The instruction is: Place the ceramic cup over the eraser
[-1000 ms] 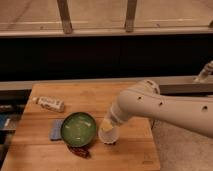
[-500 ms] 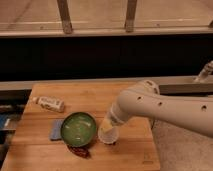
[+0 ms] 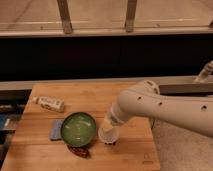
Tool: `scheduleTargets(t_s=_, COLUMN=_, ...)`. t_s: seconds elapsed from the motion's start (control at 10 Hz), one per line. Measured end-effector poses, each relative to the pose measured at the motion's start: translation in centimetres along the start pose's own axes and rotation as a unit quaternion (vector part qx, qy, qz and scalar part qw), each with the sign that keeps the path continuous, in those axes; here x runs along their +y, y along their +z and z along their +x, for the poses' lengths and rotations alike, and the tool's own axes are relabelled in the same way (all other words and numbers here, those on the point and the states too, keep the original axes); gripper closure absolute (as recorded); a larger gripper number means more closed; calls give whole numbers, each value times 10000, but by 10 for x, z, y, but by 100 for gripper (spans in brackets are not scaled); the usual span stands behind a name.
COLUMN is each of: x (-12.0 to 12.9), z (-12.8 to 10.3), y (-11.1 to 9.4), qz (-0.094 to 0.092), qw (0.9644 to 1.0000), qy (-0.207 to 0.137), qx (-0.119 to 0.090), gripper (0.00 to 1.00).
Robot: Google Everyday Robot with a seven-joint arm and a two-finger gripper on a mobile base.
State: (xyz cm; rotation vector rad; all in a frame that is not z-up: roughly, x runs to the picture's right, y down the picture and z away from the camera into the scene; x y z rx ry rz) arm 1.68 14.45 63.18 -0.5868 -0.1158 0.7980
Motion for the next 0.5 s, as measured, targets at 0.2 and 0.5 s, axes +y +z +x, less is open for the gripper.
scheduleTargets(t_s=0.2, x=0, z=0, y=0, qz=1, qw=10000, qy=0, qx=-1, gripper=20)
scheduleTargets(t_s=0.5, x=0, z=0, y=0, qz=1, qw=10000, qy=-1, qx=-1, gripper=20)
